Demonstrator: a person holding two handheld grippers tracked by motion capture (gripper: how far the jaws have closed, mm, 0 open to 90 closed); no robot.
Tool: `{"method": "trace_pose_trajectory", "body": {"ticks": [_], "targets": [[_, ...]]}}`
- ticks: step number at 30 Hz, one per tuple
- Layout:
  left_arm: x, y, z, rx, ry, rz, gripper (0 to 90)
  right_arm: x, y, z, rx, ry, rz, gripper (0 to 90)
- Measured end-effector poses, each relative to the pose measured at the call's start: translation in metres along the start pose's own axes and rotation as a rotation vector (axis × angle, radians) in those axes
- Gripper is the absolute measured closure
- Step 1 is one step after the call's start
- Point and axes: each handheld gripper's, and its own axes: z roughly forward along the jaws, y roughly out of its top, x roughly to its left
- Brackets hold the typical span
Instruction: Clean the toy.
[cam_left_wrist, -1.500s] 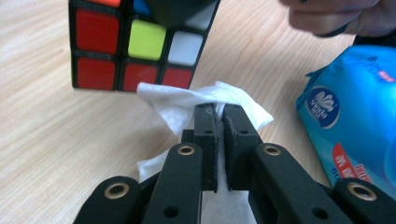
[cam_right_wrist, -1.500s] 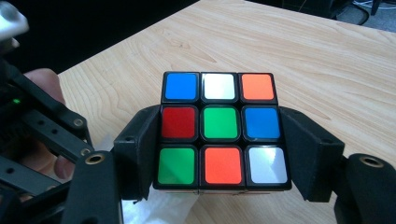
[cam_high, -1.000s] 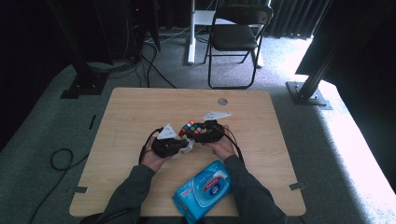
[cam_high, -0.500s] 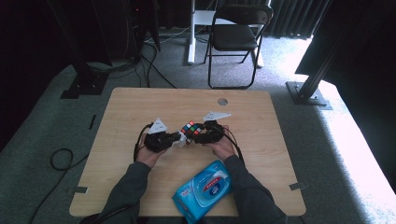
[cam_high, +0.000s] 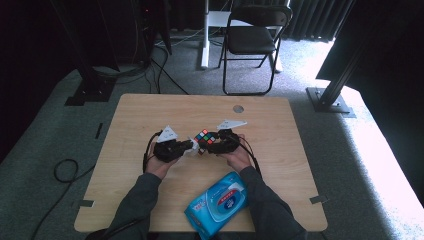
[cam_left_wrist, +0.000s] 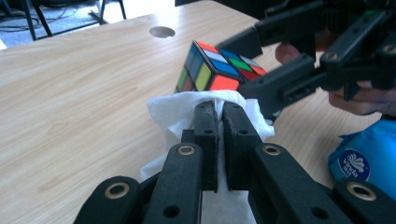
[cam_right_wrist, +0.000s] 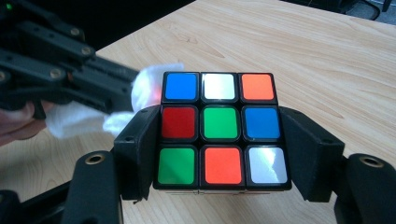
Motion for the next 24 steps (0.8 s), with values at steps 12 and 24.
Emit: {"method": "trace_pose_trajectory", "body": {"ticks": [12,24], "targets": [[-0.022,-0.007,0.018,0.058,-0.074,0.049,85.7,-0.002,0.0,-0.002,-0.009,-0.012,0.005,34.3],[-0.023,-0.004,0.017,0.05,-0.079,0.059,85.7,-0.002,0.0,-0.001,-0.008,-0.003,0.005,34.3]]}}
